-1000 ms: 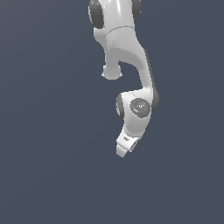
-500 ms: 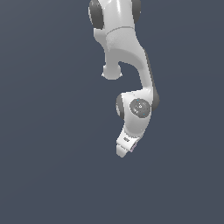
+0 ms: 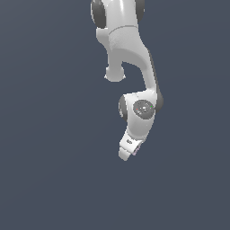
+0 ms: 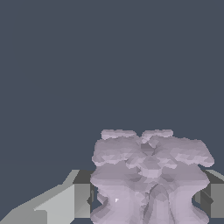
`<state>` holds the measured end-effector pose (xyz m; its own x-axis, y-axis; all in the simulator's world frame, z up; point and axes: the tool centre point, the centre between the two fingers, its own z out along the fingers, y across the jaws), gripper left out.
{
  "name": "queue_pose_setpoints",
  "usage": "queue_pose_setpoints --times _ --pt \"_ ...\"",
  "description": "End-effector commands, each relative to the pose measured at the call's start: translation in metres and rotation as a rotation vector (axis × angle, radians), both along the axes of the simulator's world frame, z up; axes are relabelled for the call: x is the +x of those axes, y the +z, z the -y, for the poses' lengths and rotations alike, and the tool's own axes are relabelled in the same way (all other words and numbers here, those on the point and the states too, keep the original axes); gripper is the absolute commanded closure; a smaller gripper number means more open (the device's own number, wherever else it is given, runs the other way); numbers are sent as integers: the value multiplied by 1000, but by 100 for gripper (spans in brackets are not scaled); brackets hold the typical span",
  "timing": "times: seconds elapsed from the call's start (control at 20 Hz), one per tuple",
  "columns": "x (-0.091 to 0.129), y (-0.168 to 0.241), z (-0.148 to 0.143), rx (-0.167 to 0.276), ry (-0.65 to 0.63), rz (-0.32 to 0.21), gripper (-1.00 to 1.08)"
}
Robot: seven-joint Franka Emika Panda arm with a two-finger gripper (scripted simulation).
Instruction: Pick up the object and move it to a goal position.
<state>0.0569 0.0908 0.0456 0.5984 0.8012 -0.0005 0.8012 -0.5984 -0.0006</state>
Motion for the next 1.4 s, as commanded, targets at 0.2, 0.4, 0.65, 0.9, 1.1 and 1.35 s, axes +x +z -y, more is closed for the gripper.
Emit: queue_pose_setpoints --times 0.2,0.4,0.65,0.9,1.1,1.35 --pt "-13 15 5 -1 -1 1 108" --pt "-26 31 11 -1 -1 1 108" --pt "-50 58 20 -2 -1 1 108" --pt "-77 89 31 -3 -1 1 108" --pt "-99 114 40 -3 -1 1 108" --pt "-125 146 50 -3 -1 1 108"
